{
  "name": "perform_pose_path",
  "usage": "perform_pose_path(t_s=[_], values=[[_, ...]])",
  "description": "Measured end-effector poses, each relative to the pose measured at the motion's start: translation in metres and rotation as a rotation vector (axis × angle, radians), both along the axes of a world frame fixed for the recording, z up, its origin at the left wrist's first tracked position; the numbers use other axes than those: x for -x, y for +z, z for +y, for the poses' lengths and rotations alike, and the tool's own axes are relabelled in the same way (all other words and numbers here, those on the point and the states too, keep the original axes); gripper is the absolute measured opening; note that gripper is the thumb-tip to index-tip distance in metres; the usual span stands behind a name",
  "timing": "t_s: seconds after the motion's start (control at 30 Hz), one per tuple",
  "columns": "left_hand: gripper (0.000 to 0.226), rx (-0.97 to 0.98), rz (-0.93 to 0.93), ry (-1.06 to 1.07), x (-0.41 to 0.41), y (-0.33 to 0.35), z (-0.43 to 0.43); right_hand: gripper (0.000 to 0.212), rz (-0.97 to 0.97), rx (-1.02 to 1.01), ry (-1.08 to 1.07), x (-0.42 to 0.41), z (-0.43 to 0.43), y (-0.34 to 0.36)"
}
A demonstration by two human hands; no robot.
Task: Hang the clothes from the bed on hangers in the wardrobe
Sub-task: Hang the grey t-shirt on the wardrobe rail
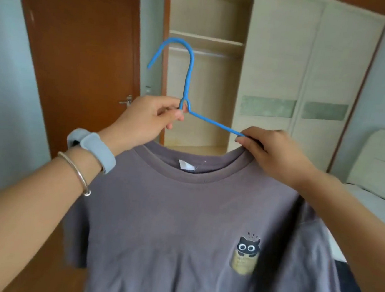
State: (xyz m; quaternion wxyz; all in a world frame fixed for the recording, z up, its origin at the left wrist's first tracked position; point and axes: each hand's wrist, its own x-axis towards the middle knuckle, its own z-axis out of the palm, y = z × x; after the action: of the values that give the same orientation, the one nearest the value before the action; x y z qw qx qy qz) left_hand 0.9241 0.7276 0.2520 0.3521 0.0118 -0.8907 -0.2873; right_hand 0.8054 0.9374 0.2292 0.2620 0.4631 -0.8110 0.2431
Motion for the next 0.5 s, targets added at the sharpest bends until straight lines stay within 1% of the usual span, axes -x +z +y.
perform_pose_path(t_s=[0.1, 0.17, 0.23, 0.4, 0.5], values=[[0.022, 0.020, 0.007, 0.060, 0.002, 0.002, -0.053, 0.030, 0.016, 0.002, 0.069, 0.009, -0.060, -0.004], [0.024, 0.032, 0.009, 0.098, 0.005, 0.000, -0.083, 0.029, -0.031, 0.045, 0.110, 0.022, -0.098, -0.011], [0.024, 0.056, -0.006, 0.138, 0.010, -0.006, -0.112, 0.024, -0.096, 0.093, 0.135, 0.035, -0.133, -0.020], [0.029, 0.098, -0.110, 0.247, 0.033, -0.038, -0.194, 0.023, -0.206, 0.096, 0.149, 0.079, -0.218, -0.045], [0.029, 0.095, -0.181, 0.330, 0.055, -0.068, -0.253, 0.023, -0.208, 0.102, 0.154, 0.118, -0.265, -0.058]])
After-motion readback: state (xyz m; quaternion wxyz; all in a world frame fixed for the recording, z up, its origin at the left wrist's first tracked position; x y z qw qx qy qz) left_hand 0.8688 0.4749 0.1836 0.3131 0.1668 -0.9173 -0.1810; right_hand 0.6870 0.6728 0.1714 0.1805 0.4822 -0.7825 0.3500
